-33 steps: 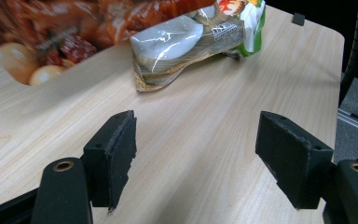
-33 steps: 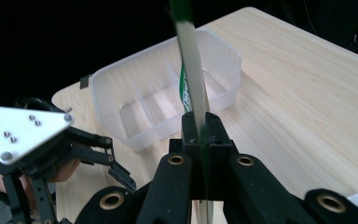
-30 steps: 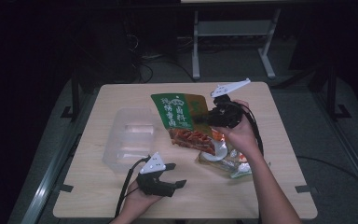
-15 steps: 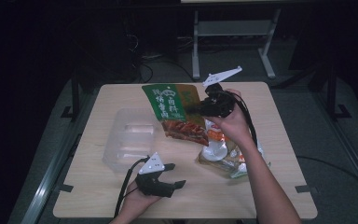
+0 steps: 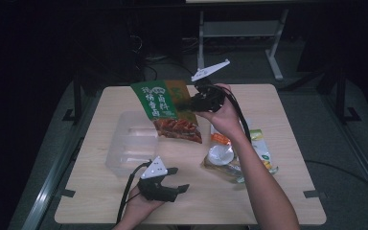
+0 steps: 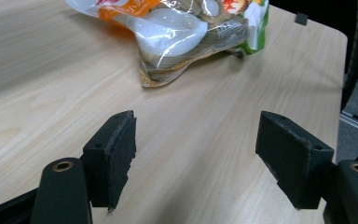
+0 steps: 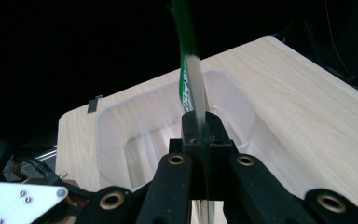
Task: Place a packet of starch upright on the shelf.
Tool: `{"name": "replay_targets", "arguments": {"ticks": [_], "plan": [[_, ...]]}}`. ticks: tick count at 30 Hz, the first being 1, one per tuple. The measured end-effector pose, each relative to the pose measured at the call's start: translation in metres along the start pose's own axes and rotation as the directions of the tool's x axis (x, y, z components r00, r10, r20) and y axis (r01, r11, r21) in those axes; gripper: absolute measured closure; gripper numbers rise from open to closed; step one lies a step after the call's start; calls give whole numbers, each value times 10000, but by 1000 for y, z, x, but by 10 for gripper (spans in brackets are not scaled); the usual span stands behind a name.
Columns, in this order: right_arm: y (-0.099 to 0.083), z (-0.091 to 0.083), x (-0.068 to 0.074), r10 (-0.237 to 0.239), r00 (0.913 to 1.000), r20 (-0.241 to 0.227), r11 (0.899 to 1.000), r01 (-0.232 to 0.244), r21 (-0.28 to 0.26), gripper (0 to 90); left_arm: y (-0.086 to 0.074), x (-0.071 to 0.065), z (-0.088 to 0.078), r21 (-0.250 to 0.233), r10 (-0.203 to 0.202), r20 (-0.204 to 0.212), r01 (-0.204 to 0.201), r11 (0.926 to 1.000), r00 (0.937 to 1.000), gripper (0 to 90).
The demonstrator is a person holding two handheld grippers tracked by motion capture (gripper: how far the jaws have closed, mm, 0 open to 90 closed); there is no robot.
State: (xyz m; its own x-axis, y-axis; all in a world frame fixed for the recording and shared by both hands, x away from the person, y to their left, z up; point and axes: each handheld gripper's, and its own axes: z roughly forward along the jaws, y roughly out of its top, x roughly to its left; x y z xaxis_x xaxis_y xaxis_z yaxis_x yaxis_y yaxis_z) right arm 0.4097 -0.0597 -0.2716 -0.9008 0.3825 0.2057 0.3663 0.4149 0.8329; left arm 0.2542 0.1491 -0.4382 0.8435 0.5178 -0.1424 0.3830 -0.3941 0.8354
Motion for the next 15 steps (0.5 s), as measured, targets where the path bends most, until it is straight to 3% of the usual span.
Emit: {"name": "replay_targets", "arguments": {"ticks": [8,15], "plan": [[23,28,1,-242,9992,-308,9996,246,124,900,0,1,0,-96,-111,20,111,9999,9999,283],[40,59,-8,-327,9979,-565,9993,338,182,900,0,3,-1,-82,-99,44,100,9999,9999,283]]}}
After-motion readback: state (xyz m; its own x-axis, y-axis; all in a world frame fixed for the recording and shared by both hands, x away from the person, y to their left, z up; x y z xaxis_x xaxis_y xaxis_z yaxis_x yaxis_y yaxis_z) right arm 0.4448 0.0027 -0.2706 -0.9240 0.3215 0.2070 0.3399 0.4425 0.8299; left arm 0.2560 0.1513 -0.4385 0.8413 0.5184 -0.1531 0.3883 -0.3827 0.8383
